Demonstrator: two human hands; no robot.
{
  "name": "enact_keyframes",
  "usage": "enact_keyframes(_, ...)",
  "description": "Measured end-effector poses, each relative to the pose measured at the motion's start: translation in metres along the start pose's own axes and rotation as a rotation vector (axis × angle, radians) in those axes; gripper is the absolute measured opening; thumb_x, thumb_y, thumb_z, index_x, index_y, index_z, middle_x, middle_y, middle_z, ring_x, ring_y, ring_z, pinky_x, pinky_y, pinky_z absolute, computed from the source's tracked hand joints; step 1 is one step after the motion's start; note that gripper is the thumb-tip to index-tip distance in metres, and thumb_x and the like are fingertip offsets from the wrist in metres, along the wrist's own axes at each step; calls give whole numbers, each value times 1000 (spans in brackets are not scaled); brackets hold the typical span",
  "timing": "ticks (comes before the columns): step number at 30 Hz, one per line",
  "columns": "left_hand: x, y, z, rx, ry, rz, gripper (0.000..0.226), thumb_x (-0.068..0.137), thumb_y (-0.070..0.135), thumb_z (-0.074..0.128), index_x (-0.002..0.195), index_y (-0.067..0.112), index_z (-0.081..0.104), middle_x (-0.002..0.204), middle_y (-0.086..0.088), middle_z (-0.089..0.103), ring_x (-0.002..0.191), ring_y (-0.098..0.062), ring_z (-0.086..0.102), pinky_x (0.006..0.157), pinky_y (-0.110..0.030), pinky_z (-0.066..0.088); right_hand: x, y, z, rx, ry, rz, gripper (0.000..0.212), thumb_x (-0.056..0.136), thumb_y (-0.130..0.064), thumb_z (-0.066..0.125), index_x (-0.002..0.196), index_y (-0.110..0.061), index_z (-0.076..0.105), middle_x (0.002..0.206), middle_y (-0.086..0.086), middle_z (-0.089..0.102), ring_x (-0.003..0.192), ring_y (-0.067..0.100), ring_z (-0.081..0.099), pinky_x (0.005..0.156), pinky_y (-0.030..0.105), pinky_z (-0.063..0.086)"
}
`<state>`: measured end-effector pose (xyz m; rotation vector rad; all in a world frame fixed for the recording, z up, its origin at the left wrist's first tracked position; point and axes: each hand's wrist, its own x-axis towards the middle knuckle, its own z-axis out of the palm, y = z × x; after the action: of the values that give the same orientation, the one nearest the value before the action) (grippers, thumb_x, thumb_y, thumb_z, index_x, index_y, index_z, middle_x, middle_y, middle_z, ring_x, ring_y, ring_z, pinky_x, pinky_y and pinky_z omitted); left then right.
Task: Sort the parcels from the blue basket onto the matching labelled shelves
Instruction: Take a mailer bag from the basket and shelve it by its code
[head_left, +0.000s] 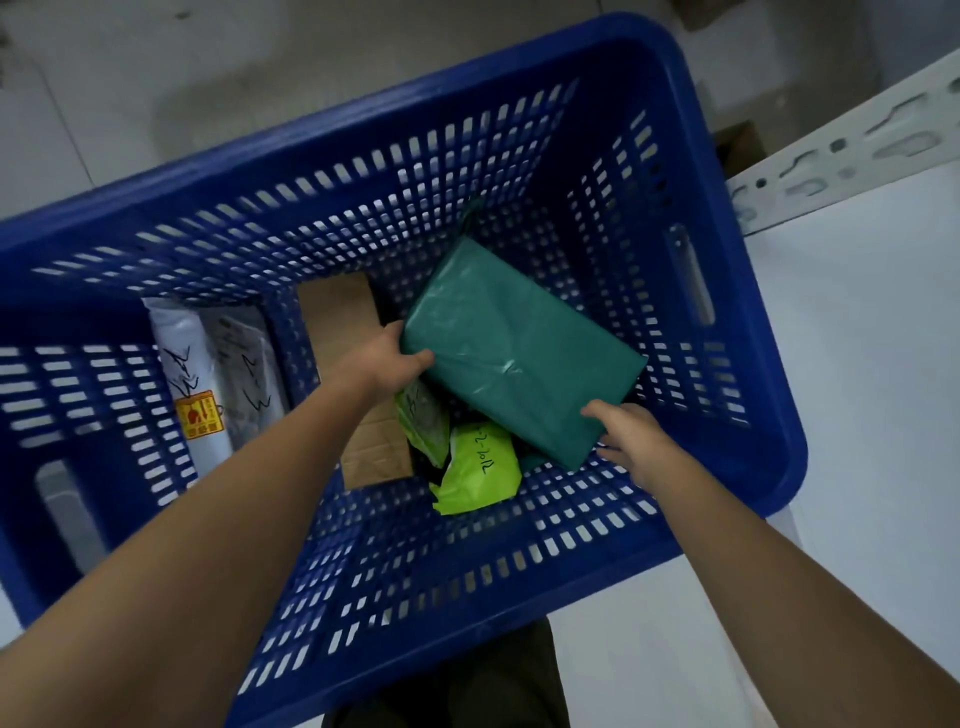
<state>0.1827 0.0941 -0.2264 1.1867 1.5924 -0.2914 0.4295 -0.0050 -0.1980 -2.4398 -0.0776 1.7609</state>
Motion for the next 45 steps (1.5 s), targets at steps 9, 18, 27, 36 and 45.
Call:
enact_keyframes(9, -46, 20, -24, -90, 132, 111, 71, 81, 41, 66, 143, 21, 38, 129, -2, 43, 124, -23, 43, 103, -40, 40, -45, -6, 9, -284, 148, -134, 101, 64, -48, 81, 145, -24, 25, 142, 10, 33, 131, 31, 34, 106, 42, 34)
enact_keyframes(18, -103, 25, -52, -468, 162, 185, 46, 84, 31, 69, 125, 41, 49, 117, -1, 30, 115, -18, 33, 102, -33, 37, -107, 1, 16, -679, 391, -318, 118, 53, -68, 77, 147, -35, 15, 136, 19, 29, 123, 35, 30, 104, 48, 27)
enact_keyframes(27, -142, 9, -80, -279, 296, 319, 48, 87, 40, 62, 132, 46, 46, 143, 11, 33, 134, -19, 20, 113, -41, 23, -138, 8, 18, -502, 207, -332, 112, 34, -85, 69, 135, -45, 41, 134, 3, 50, 123, 25, 47, 106, 51, 36)
enact_keyframes(36, -132, 8, -104, 244, 365, 105, 44, 99, 51, 27, 139, 37, 41, 126, -4, 57, 121, -37, 44, 101, -54, 36, -139, 21, 67, -425, -329, -188, 77, 73, -64, 62, 137, -23, 48, 132, 0, 55, 107, 13, 58, 81, 21, 50)
enact_keyframes(45, -125, 37, -83, 626, 420, -24, 36, 104, 31, 26, 125, 20, 53, 119, -12, 60, 113, -41, 48, 99, -54, 29, -160, 11, 152, -822, 9, -652, 135, 53, -64, 78, 150, -19, -4, 147, 7, 23, 135, 24, 30, 107, 45, 35)
